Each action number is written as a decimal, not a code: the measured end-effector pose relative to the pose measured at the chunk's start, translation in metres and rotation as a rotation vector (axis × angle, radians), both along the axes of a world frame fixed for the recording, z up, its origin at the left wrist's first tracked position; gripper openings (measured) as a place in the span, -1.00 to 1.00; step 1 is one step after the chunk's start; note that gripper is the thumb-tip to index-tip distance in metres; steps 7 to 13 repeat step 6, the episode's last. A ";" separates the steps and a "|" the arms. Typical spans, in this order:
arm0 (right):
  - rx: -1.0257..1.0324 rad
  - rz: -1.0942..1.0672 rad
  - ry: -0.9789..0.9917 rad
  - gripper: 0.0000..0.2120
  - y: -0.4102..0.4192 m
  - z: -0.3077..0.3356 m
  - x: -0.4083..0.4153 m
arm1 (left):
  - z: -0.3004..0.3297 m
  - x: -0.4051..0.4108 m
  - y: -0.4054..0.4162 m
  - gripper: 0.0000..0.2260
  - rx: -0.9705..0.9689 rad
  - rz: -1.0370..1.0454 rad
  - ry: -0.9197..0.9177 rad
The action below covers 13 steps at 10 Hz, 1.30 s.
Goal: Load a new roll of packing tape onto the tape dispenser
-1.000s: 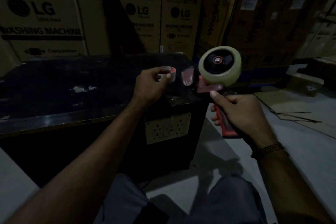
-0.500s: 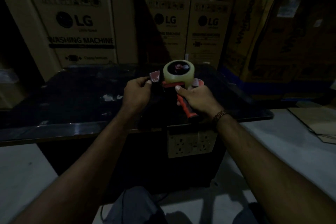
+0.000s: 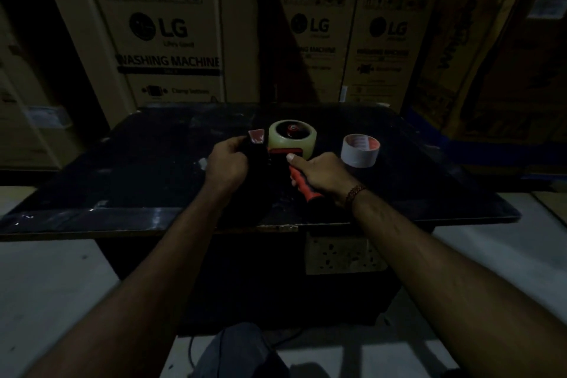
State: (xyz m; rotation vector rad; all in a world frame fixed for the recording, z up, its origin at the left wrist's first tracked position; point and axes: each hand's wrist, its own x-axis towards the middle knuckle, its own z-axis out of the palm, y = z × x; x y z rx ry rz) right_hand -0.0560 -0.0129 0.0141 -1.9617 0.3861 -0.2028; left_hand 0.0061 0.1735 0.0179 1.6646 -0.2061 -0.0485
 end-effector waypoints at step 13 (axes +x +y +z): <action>-0.645 0.105 0.157 -0.35 -0.012 0.045 0.004 | -0.003 -0.004 -0.017 -0.57 0.083 0.177 0.013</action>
